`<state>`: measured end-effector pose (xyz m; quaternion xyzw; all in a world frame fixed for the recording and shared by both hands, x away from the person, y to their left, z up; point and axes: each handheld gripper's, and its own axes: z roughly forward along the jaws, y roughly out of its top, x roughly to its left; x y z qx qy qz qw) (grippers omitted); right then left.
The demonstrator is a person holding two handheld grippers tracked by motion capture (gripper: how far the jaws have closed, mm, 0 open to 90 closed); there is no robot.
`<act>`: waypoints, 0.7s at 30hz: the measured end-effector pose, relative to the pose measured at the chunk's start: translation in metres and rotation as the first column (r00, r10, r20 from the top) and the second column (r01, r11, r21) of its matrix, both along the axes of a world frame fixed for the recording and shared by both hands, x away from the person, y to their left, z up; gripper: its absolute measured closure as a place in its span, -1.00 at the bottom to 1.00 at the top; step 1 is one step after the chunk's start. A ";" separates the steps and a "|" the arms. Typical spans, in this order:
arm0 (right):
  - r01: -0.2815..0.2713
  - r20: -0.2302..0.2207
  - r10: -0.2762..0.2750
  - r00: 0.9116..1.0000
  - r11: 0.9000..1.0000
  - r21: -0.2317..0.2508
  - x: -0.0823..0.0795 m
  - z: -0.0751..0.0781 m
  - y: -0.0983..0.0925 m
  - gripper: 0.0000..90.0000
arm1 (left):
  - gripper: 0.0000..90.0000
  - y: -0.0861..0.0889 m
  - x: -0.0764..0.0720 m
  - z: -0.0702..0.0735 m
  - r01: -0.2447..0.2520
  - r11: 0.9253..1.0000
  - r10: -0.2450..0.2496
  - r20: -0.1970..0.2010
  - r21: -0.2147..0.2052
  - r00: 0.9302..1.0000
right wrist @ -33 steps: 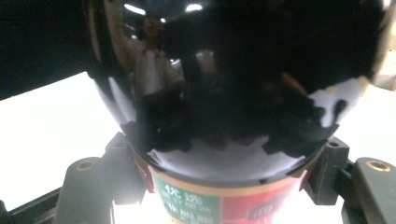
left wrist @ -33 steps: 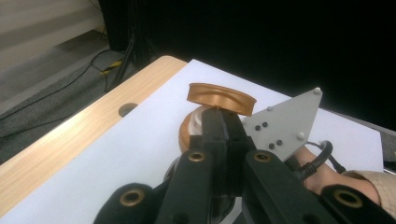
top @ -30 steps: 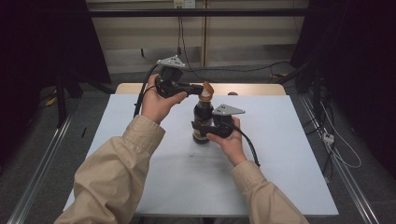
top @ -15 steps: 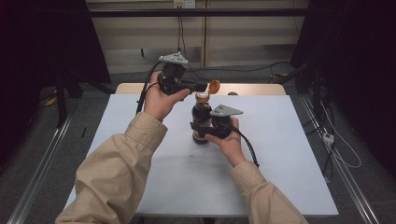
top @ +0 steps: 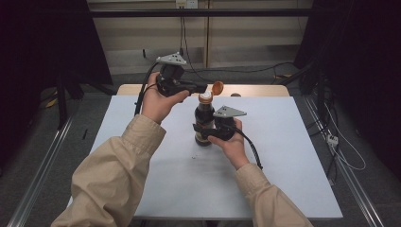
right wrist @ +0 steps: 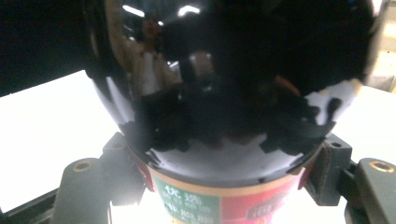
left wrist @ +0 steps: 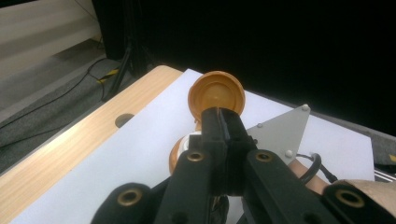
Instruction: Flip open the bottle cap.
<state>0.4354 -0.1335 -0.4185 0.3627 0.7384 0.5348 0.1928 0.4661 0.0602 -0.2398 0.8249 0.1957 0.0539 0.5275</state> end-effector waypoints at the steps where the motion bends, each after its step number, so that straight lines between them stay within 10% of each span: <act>1: 0.002 -0.002 -0.002 1.000 1.000 0.001 0.000 0.000 0.000 -0.37 | 0.90 0.001 0.000 0.000 -0.002 1.000 0.002 -0.001 0.002 1.000; 21: 0.026 -0.065 -0.023 0.998 0.999 0.041 -0.007 0.007 -0.012 -0.60 | -0.06 0.016 -0.002 -0.012 -0.055 0.998 0.054 -0.045 -0.020 0.998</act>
